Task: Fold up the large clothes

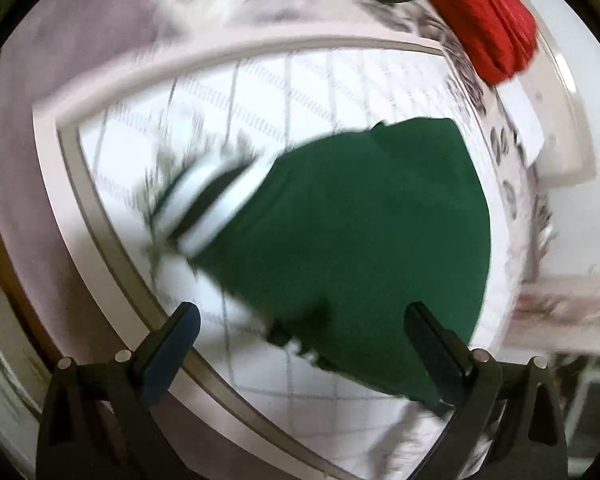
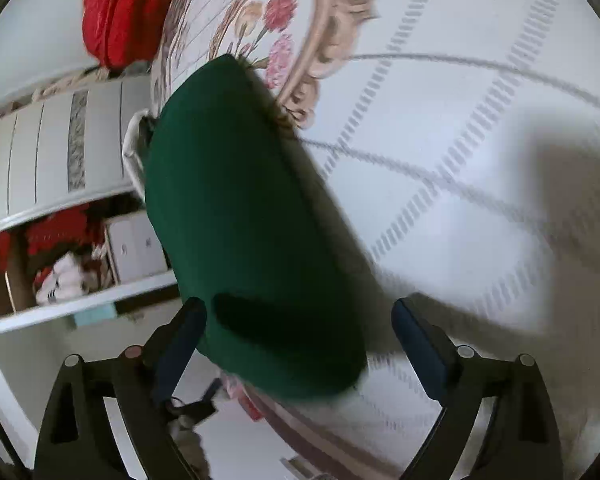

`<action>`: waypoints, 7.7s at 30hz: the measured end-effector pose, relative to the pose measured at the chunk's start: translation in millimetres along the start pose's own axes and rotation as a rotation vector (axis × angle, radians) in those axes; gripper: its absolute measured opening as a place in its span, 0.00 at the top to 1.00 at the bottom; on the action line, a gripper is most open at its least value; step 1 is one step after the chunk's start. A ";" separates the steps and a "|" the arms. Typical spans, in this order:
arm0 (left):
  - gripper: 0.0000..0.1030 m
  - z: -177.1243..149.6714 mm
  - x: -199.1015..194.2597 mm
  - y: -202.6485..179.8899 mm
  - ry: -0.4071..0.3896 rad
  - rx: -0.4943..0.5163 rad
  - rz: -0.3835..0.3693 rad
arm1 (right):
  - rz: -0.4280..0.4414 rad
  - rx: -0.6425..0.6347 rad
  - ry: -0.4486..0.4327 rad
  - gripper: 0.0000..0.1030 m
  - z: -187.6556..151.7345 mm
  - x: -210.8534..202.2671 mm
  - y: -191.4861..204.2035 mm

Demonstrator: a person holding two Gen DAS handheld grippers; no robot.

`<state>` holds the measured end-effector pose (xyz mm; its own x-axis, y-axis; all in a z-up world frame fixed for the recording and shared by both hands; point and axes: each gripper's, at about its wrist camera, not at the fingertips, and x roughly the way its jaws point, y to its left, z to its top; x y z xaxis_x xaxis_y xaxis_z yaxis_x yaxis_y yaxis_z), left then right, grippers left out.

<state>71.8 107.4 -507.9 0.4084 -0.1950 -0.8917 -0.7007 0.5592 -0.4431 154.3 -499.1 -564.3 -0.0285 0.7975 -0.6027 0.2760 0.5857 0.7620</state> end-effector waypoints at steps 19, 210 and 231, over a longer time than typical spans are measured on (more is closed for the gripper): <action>0.26 105.4 117.1 -53.5 0.180 0.384 0.021 | -0.067 -0.124 0.292 0.06 60.3 134.8 85.3; 0.00 -97.0 -380.2 -376.2 -0.453 0.964 -0.038 | -0.935 -0.593 -0.967 0.00 -316.9 -372.2 604.0; 0.00 -96.6 -385.1 -374.2 -0.475 0.957 -0.023 | -0.933 -0.579 -0.978 0.00 -335.3 -371.0 600.6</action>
